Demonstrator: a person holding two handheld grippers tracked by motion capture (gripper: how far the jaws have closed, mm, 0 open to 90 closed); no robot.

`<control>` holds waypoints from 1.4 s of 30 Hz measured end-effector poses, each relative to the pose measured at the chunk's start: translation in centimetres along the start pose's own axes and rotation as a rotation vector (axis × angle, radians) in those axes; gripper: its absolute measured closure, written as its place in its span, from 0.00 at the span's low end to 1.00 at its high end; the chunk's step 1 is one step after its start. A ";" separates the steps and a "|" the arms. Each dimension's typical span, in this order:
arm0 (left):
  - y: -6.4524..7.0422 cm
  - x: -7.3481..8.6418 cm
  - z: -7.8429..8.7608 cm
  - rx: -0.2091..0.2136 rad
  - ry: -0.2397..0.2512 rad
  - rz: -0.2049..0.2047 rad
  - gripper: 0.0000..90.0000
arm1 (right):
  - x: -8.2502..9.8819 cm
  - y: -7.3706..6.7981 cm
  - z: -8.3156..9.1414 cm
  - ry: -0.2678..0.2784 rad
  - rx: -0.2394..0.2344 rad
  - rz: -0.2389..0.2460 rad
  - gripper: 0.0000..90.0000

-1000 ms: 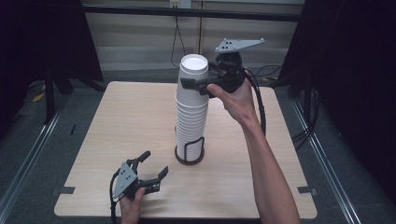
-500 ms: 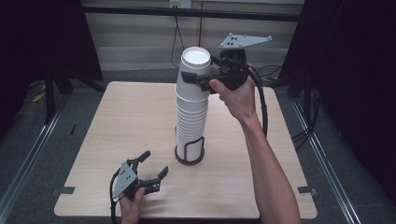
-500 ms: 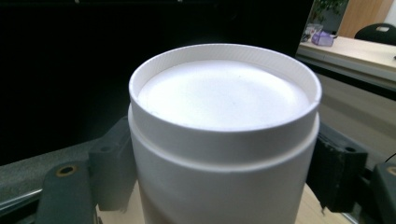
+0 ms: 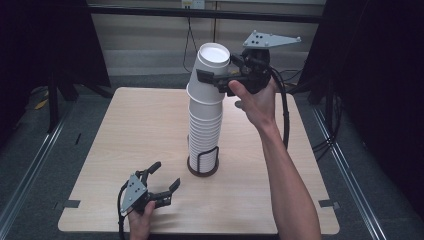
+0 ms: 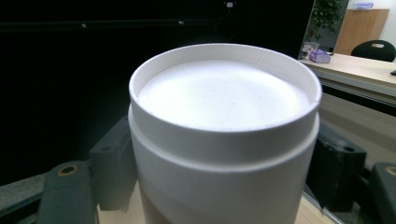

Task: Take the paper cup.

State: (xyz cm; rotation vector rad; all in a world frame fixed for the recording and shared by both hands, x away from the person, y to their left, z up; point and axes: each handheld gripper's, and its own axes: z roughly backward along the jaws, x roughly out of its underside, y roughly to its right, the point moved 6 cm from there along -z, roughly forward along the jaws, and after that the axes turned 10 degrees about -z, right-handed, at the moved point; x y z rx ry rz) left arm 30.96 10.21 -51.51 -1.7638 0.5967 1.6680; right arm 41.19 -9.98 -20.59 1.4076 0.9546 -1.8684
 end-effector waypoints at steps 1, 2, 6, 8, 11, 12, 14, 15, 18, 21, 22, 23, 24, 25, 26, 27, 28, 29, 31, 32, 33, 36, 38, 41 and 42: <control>0.0 0.0 0.0 0.000 0.000 -0.002 0.17 | -0.2 0.0 0.1 0.011 -0.001 -0.005 0.25; 0.0 0.0 0.0 0.000 -0.002 -0.007 0.17 | -0.2 0.0 0.1 0.011 -0.001 -0.005 0.25; 0.0 0.0 0.0 0.000 -0.001 -0.002 0.17 | -0.5 -0.1 0.5 0.034 -0.003 -0.002 0.25; 0.0 0.0 0.0 0.000 0.000 -0.001 0.17 | -0.6 -0.1 0.6 0.045 -0.008 -0.006 0.26; 0.0 0.0 0.0 0.000 0.000 -0.002 0.17 | -0.8 -0.1 0.9 0.068 -0.013 -0.015 0.26; 0.0 0.0 0.0 0.000 -0.002 -0.007 0.17 | -0.8 -0.2 1.0 0.072 -0.017 -0.016 0.26; 0.0 0.0 0.0 0.001 0.000 -0.002 0.17 | -0.9 -0.1 1.0 0.077 -0.014 -0.016 0.26; 0.0 0.0 0.0 0.000 -0.001 -0.006 0.17 | -0.9 -0.1 1.1 0.082 -0.015 -0.018 0.26; 0.0 0.0 0.0 0.000 0.000 0.000 0.17 | -1.0 -0.2 1.2 0.092 -0.017 -0.020 0.26; 0.0 0.0 0.0 0.000 0.001 0.000 0.17 | -1.2 -0.2 1.4 0.108 -0.019 -0.025 0.26; 0.0 0.0 0.0 0.000 0.000 0.000 0.17 | -1.2 -0.2 1.5 0.117 -0.022 -0.025 0.26; 0.0 0.0 0.0 0.000 0.001 0.000 0.17 | -1.4 -0.2 1.7 0.132 -0.023 -0.028 0.26; 0.0 0.0 0.0 0.000 0.000 -0.001 0.17 | -1.5 -0.2 1.8 0.135 -0.023 -0.028 0.26; 0.0 0.0 0.0 0.001 0.000 0.000 0.17 | -1.5 -0.2 1.8 0.135 -0.023 -0.028 0.26; 0.0 0.0 0.0 0.000 0.000 0.000 0.17 | -1.5 -0.3 1.8 0.134 -0.024 -0.029 0.26; 0.0 0.0 0.0 0.001 0.000 0.000 0.17 | -1.5 -0.3 1.9 0.134 -0.023 -0.029 0.26; 0.0 0.0 0.0 0.001 0.000 0.000 0.17 | -1.6 -0.3 2.0 0.138 -0.025 -0.032 0.26; 0.0 0.0 0.0 0.001 0.000 -0.002 0.17 | -1.6 -0.2 2.1 0.144 -0.028 -0.035 0.26; 0.0 0.0 0.0 0.000 0.000 0.000 0.17 | -1.7 -0.2 2.3 0.153 -0.030 -0.039 0.26; 0.0 0.0 0.0 0.000 0.000 0.000 0.17 | -1.8 -0.2 2.4 0.158 -0.031 -0.039 0.26; 0.0 0.0 0.0 0.000 0.000 0.000 0.17 | -1.8 -0.2 2.6 0.161 -0.032 -0.039 0.26; 0.0 0.0 0.0 0.000 0.000 -0.001 0.17 | -2.0 -0.2 3.0 0.173 -0.032 -0.038 0.26; 0.0 0.0 0.0 0.000 0.000 -0.001 0.17 | -2.1 -0.2 3.1 0.176 -0.032 -0.040 0.26; 0.0 0.0 0.0 0.000 -0.002 -0.007 0.17 | -2.1 -0.1 3.4 0.181 -0.032 -0.044 0.26; 0.0 0.0 0.0 0.000 0.000 0.000 0.17 | -2.1 -0.1 3.5 0.185 -0.032 -0.043 0.26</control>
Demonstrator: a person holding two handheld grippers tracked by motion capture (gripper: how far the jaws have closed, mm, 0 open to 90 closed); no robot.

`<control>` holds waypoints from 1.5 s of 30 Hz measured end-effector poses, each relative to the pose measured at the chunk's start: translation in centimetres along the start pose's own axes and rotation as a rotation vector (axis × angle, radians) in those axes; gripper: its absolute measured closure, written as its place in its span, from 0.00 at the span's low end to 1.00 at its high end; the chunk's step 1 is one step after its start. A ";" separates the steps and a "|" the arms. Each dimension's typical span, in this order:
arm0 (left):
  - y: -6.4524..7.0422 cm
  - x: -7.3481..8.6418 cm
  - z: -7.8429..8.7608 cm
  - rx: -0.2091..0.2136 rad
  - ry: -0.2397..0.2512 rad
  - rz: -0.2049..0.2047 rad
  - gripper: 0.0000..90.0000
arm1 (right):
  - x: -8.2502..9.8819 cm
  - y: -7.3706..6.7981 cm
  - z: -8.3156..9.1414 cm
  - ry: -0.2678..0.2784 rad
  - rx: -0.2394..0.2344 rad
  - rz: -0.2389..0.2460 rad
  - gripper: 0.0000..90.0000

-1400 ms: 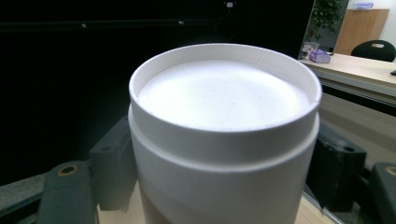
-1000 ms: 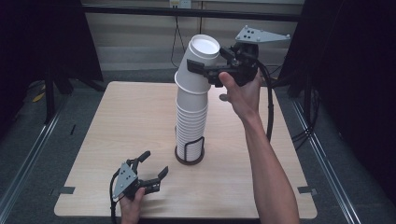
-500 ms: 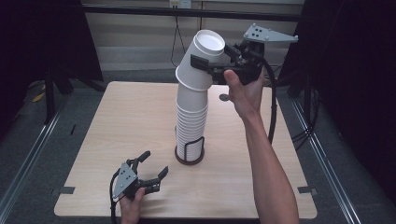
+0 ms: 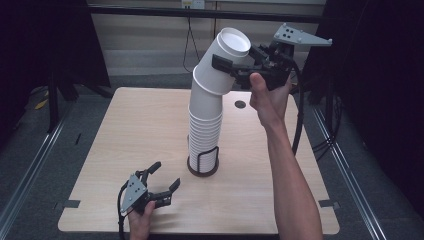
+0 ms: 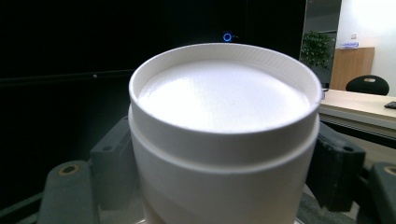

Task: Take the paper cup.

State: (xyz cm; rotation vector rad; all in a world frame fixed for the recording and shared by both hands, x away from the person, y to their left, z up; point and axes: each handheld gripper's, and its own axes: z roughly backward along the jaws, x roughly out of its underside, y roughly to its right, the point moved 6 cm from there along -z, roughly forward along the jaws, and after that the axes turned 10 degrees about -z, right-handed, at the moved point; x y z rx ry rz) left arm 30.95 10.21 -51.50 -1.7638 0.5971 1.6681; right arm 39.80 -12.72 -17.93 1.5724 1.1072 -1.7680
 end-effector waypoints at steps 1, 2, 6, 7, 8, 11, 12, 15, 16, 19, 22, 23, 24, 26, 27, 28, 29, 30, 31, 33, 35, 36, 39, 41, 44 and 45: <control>0.0 0.0 0.0 0.000 0.000 -0.001 0.17 | 0.0 0.0 0.1 0.003 -0.001 -0.002 0.26; 0.0 0.0 0.0 0.000 0.000 -0.001 0.17 | -0.1 0.0 0.4 0.010 -0.004 -0.004 0.26; 0.0 0.0 0.0 0.000 0.000 -0.001 0.17 | -0.3 0.1 0.8 0.018 -0.001 -0.005 0.26; 0.0 0.0 0.0 0.000 0.000 -0.001 0.17 | -0.3 0.1 0.8 0.018 -0.001 -0.005 0.26; 0.0 0.0 0.0 0.000 -0.001 -0.001 0.17 | -0.4 0.1 1.0 0.020 -0.003 -0.008 0.26; 0.0 0.0 0.0 0.000 0.000 -0.001 0.17 | -0.5 0.1 1.3 0.023 0.002 -0.004 0.26; 0.0 0.0 0.0 0.000 0.000 -0.001 0.17 | -0.5 0.2 1.6 0.025 0.006 -0.004 0.26; -0.1 0.0 0.0 -0.002 -0.002 -0.007 0.17 | -0.7 0.3 2.0 0.040 0.006 -0.014 0.26; -0.1 0.0 0.0 -0.005 -0.003 -0.012 0.17 | -0.8 0.4 2.4 0.046 0.011 -0.016 0.26; 0.0 0.0 0.0 -0.001 -0.002 -0.005 0.17 | -0.7 0.6 2.6 0.045 0.018 -0.014 0.26; 0.0 0.0 0.0 -0.002 -0.002 -0.004 0.17 | -0.6 0.9 3.1 0.046 0.027 -0.020 0.26; 0.0 0.0 0.0 -0.001 -0.003 -0.004 0.17 | -0.6 1.0 3.2 0.048 0.028 -0.022 0.26; 0.0 0.0 0.0 -0.001 -0.003 -0.004 0.17 | -0.6 1.1 3.4 0.047 0.033 -0.019 0.26; 0.0 0.0 0.0 -0.001 -0.003 -0.004 0.17 | -0.5 1.3 3.7 0.047 0.040 -0.021 0.26; 0.0 0.0 0.0 -0.002 -0.005 -0.003 0.17 | -0.5 1.3 3.9 0.047 0.043 -0.020 0.26; -0.1 0.0 0.0 -0.005 -0.007 -0.011 0.17 | -0.6 1.4 4.1 0.050 0.048 -0.018 0.26; 0.0 0.0 0.0 -0.001 -0.006 -0.005 0.17 | -0.6 1.5 4.4 0.052 0.051 -0.019 0.26; 0.0 0.0 -0.1 0.000 -0.007 -0.004 0.17 | -0.6 1.6 4.6 0.052 0.056 -0.018 0.26; 0.0 0.0 -0.1 0.002 -0.007 -0.003 0.17 | -0.6 1.7 4.8 0.051 0.061 -0.018 0.26; -0.1 0.0 -0.1 0.000 -0.010 -0.006 0.17 | -0.5 2.0 5.5 0.053 0.072 -0.018 0.26; -0.1 0.0 -0.1 0.008 -0.009 -0.016 0.17 | -0.5 2.1 5.8 0.054 0.077 -0.019 0.26; -0.2 0.0 -0.1 0.004 -0.014 -0.012 0.17 | -0.5 2.2 6.0 0.056 0.081 -0.019 0.26; -0.1 0.1 -0.2 0.004 -0.026 -0.004 0.17 | -0.1 2.5 6.7 0.056 0.089 -0.021 0.26; 0.0 0.0 -0.3 0.022 -0.024 -0.005 0.17 | 0.2 2.6 6.9 0.048 0.095 -0.021 0.26; 0.2 0.1 -0.6 0.042 -0.049 -0.014 0.17 | 1.0 2.7 7.1 0.037 0.100 -0.023 0.26; 0.3 0.0 -0.7 0.050 -0.056 -0.011 0.17 | 1.3 2.7 7.2 0.032 0.100 -0.025 0.26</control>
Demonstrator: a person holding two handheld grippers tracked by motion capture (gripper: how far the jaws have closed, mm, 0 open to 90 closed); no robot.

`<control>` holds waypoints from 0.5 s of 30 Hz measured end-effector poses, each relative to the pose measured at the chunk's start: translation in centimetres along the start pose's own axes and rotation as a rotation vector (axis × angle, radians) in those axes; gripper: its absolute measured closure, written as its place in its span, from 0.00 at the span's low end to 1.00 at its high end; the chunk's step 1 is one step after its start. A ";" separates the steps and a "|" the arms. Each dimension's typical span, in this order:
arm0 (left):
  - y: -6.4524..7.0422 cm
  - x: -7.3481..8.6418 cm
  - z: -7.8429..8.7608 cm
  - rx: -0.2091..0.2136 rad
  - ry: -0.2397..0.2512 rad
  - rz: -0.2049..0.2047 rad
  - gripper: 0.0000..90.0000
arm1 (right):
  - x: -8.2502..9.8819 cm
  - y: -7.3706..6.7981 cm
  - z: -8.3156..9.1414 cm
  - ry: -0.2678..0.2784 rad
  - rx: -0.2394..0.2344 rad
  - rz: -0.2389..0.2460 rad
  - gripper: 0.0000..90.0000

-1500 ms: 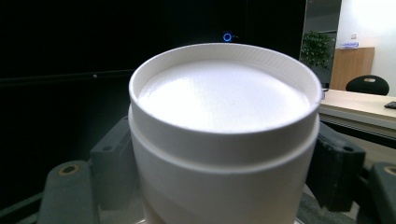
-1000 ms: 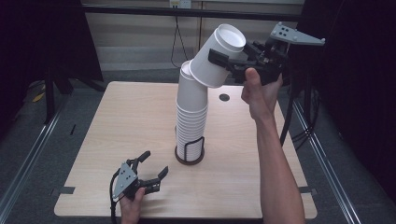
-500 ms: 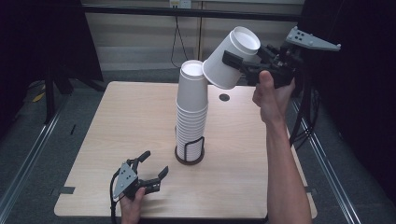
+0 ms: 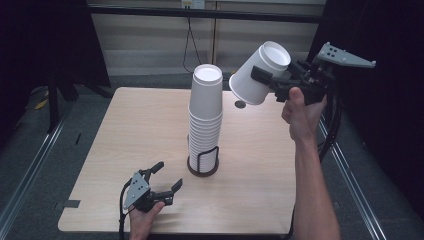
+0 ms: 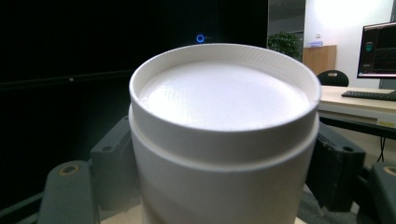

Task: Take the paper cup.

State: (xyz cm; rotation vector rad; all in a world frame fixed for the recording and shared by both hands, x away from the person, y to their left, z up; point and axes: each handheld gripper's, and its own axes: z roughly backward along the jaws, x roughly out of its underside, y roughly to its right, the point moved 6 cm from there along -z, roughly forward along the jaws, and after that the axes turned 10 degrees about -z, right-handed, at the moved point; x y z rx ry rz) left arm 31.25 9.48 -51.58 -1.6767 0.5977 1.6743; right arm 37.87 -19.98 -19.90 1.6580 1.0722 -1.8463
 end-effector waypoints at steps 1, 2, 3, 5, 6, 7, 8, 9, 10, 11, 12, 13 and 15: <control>0.0 0.0 0.0 0.015 -0.012 -0.014 0.17 | 0.4 0.0 0.0 -0.006 0.004 -0.001 0.26; 0.1 -0.1 -0.2 0.019 -0.012 0.000 0.17 | 0.7 0.1 0.1 -0.010 0.004 -0.003 0.26; 0.3 -0.1 -0.2 0.016 -0.015 0.018 0.17 | 1.1 0.2 0.1 -0.017 0.004 -0.007 0.26; 0.7 -0.5 -0.4 0.049 -0.012 0.048 0.17 | 1.7 0.4 0.3 -0.020 0.008 -0.014 0.26; 0.6 -0.7 -0.4 0.024 -0.019 0.029 0.17 | 2.0 0.4 0.3 -0.026 0.009 -0.016 0.26; 0.8 -0.9 -0.5 0.041 -0.020 0.037 0.18 | 2.3 0.5 0.4 -0.031 0.016 -0.014 0.26; 0.9 -1.1 -0.6 0.042 -0.026 0.029 0.18 | 2.6 0.5 0.5 -0.034 0.019 -0.014 0.26; 0.9 -1.4 -0.7 0.051 -0.029 0.017 0.18 | 2.9 0.5 0.6 -0.037 0.017 -0.019 0.26; 0.9 -1.6 -0.7 0.053 -0.040 0.012 0.18 | 3.1 0.5 0.7 -0.038 0.017 -0.020 0.26; 1.0 -1.8 -0.7 0.054 -0.043 0.010 0.18 | 3.3 0.6 0.8 -0.040 0.019 -0.021 0.26; 1.1 -2.1 -0.8 0.058 -0.039 0.015 0.18 | 3.6 0.6 0.9 -0.040 0.019 -0.027 0.26; 1.1 -2.3 -0.9 0.064 -0.042 0.000 0.18 | 4.0 0.6 1.0 -0.043 0.018 -0.029 0.26; 1.4 -2.8 -1.0 0.083 -0.045 -0.007 0.18 | 4.6 0.7 1.1 -0.048 0.018 -0.034 0.26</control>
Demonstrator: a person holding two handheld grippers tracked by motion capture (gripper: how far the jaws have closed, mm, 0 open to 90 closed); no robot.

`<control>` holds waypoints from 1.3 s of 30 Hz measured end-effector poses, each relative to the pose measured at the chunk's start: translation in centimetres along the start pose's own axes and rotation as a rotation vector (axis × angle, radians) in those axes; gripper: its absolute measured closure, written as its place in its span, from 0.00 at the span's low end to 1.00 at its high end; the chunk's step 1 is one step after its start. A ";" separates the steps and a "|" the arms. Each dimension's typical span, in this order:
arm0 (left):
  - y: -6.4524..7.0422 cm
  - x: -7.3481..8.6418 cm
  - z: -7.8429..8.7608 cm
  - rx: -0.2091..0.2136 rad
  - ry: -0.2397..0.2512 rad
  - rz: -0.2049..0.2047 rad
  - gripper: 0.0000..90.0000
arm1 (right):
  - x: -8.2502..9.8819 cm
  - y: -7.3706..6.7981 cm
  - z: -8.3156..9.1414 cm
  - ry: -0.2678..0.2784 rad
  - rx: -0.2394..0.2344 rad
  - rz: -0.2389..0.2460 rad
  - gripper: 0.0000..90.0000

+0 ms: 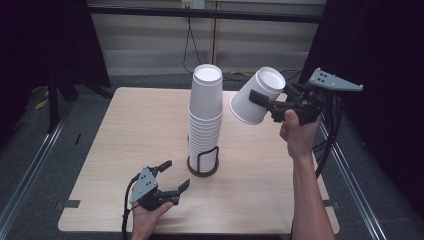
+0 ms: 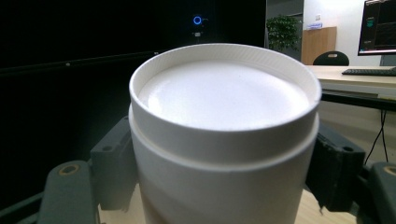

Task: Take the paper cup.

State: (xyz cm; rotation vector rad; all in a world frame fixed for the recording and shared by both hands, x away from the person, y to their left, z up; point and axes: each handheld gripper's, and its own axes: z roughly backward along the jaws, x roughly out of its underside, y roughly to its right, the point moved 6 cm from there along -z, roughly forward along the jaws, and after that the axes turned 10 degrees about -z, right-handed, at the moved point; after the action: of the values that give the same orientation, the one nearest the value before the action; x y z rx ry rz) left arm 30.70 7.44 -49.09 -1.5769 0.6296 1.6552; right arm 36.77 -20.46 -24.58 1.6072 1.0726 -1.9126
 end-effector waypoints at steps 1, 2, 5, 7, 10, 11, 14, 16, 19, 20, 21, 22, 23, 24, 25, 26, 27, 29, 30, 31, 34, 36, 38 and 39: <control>0.1 -0.2 -0.1 0.002 -0.001 0.000 0.18 | 0.3 0.0 0.1 -0.004 0.000 -0.001 0.26; 0.1 -0.4 -0.1 0.008 -0.007 -0.016 0.18 | 0.7 0.0 0.1 -0.007 -0.001 -0.002 0.26; 0.5 -1.0 -0.5 0.033 0.005 -0.002 0.18 | 1.7 -0.2 0.1 -0.020 -0.003 -0.003 0.26; 0.6 -1.2 -0.8 0.033 -0.005 -0.009 0.18 | 2.3 -0.4 0.1 -0.029 -0.004 -0.003 0.26; 0.8 -1.3 -1.1 0.063 -0.026 -0.012 0.18 | 3.5 -0.7 0.1 -0.054 -0.002 0.005 0.26; 0.8 -1.4 -1.2 0.074 -0.026 -0.014 0.18 | 3.9 -0.8 0.1 -0.059 -0.003 0.003 0.26; 0.9 -1.8 -1.3 0.096 -0.022 -0.005 0.18 | 4.9 -0.8 0.4 -0.059 -0.003 -0.004 0.26; 1.1 -2.0 -1.4 0.096 -0.022 0.006 0.18 | 5.4 -0.7 0.5 -0.057 -0.004 -0.011 0.26; 1.1 -2.4 -1.6 0.095 -0.008 -0.007 0.18 | 6.3 -0.6 0.8 -0.063 -0.005 -0.027 0.26; 1.1 -2.4 -1.7 0.094 -0.011 -0.004 0.18 | 6.6 -0.5 0.8 -0.064 -0.005 -0.029 0.26; 1.2 -2.5 -1.7 0.098 -0.011 -0.001 0.18 | 6.9 -0.5 0.9 -0.068 -0.006 -0.034 0.26; 1.1 -2.6 -1.8 0.099 -0.005 -0.006 0.18 | 7.2 -0.5 0.9 -0.069 -0.009 -0.038 0.26; 1.2 -2.7 -1.8 0.108 -0.006 -0.004 0.18 | 7.5 -0.5 0.9 -0.076 -0.007 -0.040 0.26; 1.3 -2.9 -1.9 0.115 -0.002 0.002 0.18 | 8.1 -0.4 0.9 -0.079 -0.006 -0.045 0.26; 1.3 -3.0 -1.9 0.120 -0.003 -0.010 0.18 | 8.1 -0.4 0.9 -0.079 -0.006 -0.045 0.26; 1.4 -3.1 -2.0 0.130 0.000 0.000 0.18 | 8.3 -0.3 1.0 -0.082 -0.007 -0.045 0.26; 1.5 -3.2 -2.1 0.143 0.004 -0.006 0.17 | 8.5 -0.3 1.0 -0.082 -0.005 -0.044 0.26; 1.8 -3.4 -2.2 0.151 0.003 -0.006 0.18 | 8.8 -0.3 1.1 -0.084 -0.006 -0.047 0.26; 1.7 -3.4 -2.3 0.151 -0.007 -0.023 0.18 | 8.9 -0.3 1.1 -0.083 -0.008 -0.047 0.26; 1.8 -3.5 -2.3 0.153 -0.005 -0.027 0.18 | 9.2 -0.3 1.2 -0.084 -0.010 -0.050 0.26; 2.1 -3.6 -2.5 0.170 -0.001 -0.019 0.18 | 10.0 -0.4 1.2 -0.093 -0.015 -0.058 0.26; 2.3 -3.8 -2.7 0.180 0.004 -0.020 0.18 | 10.6 -0.5 1.1 -0.103 -0.024 -0.062 0.26; 2.4 -3.9 -2.7 0.183 0.004 -0.027 0.18 | 11.3 -0.6 0.9 -0.122 -0.025 -0.065 0.26; 2.5 -4.0 -2.8 0.185 0.012 -0.024 0.18 | 11.6 -0.6 0.8 -0.126 -0.024 -0.059 0.26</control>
State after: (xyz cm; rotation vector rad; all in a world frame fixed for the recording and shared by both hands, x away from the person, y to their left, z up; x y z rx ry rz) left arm 30.30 3.00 -45.82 -1.4560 0.7453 1.5252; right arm 33.02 -18.86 -35.53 1.4360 1.0978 -2.0026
